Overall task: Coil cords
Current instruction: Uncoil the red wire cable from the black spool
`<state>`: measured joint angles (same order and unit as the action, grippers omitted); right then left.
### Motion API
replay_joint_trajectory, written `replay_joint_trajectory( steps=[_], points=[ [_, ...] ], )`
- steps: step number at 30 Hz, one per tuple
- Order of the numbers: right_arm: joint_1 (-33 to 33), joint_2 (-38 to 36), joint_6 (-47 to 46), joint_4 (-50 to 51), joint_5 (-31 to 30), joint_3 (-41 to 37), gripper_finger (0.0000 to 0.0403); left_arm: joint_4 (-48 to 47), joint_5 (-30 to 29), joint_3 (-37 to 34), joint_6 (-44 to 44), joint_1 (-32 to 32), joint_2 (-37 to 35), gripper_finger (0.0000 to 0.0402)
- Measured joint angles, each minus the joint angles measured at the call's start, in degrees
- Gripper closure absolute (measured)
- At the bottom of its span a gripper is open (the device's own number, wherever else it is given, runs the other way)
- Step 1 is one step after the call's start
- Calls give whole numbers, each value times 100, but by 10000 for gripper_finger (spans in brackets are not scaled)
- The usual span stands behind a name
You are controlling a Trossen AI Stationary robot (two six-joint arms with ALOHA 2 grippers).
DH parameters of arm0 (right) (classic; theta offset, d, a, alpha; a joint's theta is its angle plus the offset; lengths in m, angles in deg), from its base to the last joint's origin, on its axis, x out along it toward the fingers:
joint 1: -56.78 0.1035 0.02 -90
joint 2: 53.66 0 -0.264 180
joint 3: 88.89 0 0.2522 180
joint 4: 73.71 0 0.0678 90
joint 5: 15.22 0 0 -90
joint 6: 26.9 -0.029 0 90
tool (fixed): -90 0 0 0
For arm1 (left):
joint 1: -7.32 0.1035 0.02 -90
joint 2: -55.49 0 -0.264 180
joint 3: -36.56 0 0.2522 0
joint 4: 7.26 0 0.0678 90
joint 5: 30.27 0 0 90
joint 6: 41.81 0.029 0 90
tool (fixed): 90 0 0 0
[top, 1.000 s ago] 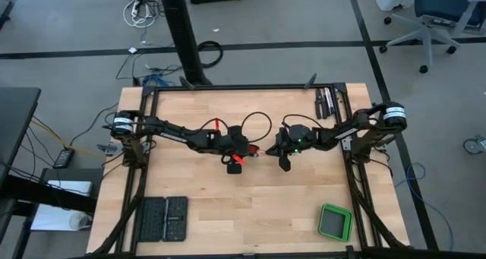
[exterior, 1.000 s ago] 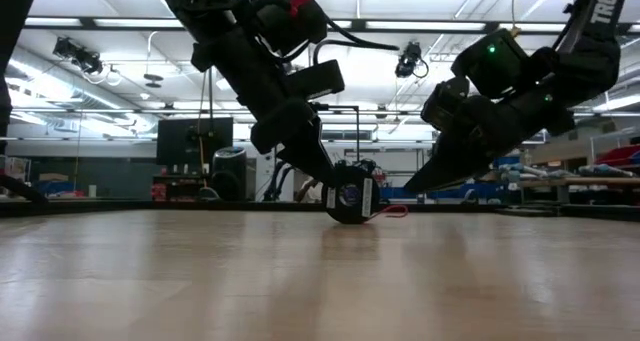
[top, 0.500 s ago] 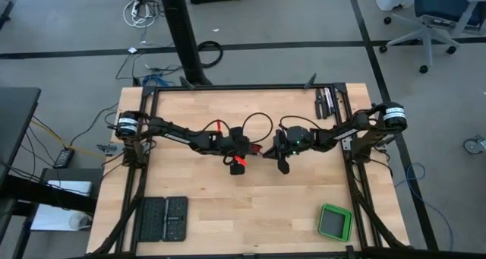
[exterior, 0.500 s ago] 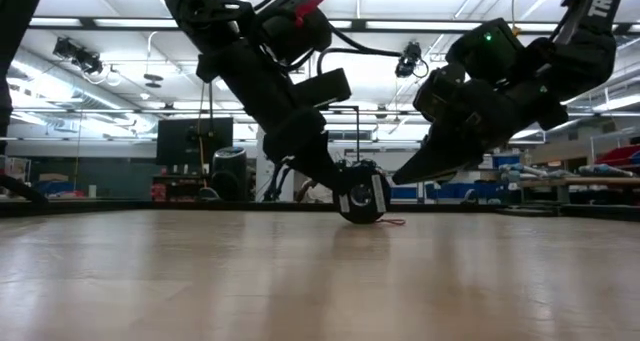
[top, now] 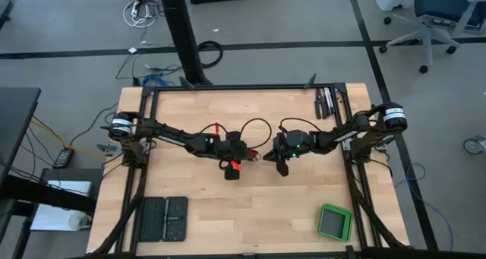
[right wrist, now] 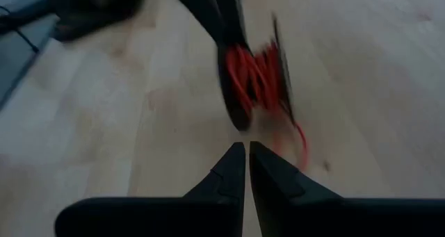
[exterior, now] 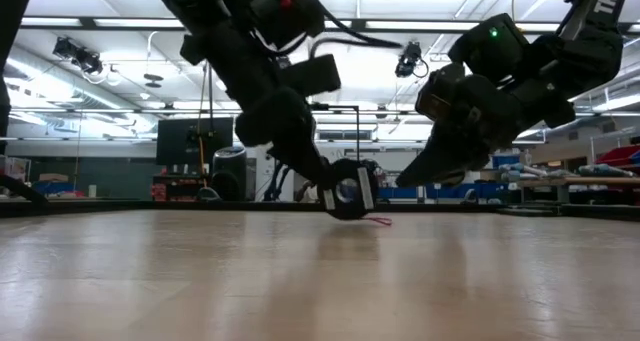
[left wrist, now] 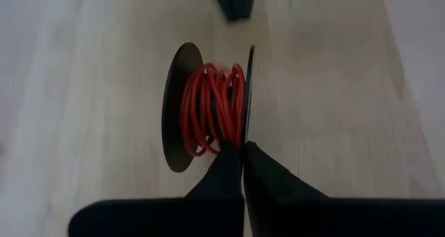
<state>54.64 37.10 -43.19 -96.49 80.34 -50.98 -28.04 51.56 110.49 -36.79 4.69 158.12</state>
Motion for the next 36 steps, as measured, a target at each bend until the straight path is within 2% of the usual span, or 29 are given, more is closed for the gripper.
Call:
replay_joint_trajectory(
  steps=[3, 7, 14, 17, 28, 31, 36],
  points=[
    [22, 0, 203, 146, -161, -5, 378, -154, 49, 0, 88, -1, -112, 401],
    [42, -2, 463, 115, -77, -1, 378, -184, 317, 0, 425, -16, -251, 401],
    [38, -2, 591, -138, 673, -2, 373, -364, 1059, 0, 1057, -16, -583, 401],
    [38, -2, 673, -356, 714, 0, 360, -437, 1317, 0, 1309, -7, -805, 401],
    [-12, -2, 815, -744, 1051, 285, 294, -317, 1603, 4, 1672, 113, -1429, 401],
    [-152, -2, 890, -818, 1143, 288, 288, -226, 1688, 4, 1680, 113, -1477, 401],
    [-274, -2, 888, -1019, 1728, 288, 287, 129, 1730, 4, 1600, 113, -1480, 401]
  ],
)
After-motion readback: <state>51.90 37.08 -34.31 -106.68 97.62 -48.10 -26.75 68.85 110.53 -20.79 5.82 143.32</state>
